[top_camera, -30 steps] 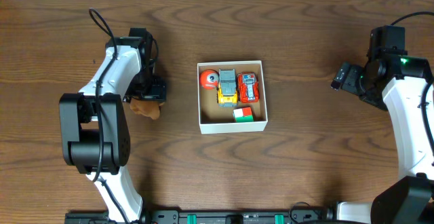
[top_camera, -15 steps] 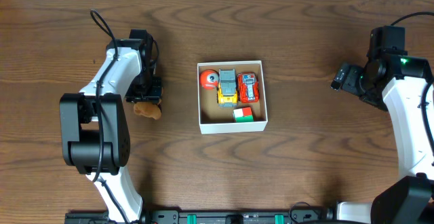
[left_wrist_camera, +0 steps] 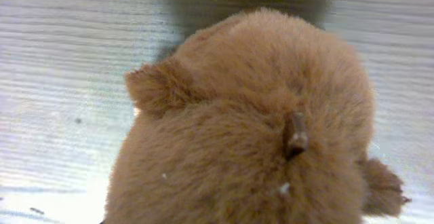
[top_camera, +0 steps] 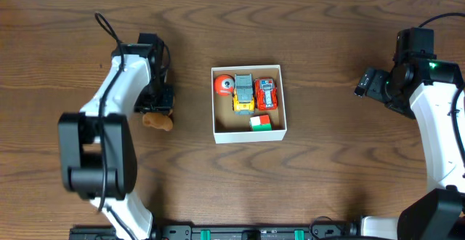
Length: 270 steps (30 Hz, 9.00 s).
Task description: Pack container
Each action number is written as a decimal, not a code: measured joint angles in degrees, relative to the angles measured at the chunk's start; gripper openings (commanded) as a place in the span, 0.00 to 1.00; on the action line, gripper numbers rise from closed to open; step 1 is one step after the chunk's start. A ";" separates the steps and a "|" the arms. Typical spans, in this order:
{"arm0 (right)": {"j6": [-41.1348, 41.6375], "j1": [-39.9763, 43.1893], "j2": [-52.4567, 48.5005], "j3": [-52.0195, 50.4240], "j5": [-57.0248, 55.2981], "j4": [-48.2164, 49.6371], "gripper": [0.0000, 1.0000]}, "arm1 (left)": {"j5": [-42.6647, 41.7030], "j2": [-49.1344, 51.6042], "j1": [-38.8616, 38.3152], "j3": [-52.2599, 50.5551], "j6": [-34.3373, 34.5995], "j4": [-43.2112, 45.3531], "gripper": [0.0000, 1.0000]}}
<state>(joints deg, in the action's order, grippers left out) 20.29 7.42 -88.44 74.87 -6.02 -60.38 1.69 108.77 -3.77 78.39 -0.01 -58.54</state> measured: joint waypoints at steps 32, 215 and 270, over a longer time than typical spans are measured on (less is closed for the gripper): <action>0.00 0.00 0.00 -0.02 0.00 -0.39 0.99 | -0.17 -10.34 -33.94 0.07 -18.29 9.88 0.06; -5.49 -11.58 21.70 -14.16 -6.16 36.09 0.99 | 2.99 -43.69 -0.02 -14.34 4.28 20.09 0.98; -10.16 -12.98 87.47 -50.64 -1.29 22.27 0.99 | 2.99 -88.26 -0.02 -33.77 15.23 14.97 0.98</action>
<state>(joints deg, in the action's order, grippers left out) 10.13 -5.56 -0.97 24.23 -7.31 -38.11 4.69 20.51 -3.79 44.62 15.22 -43.57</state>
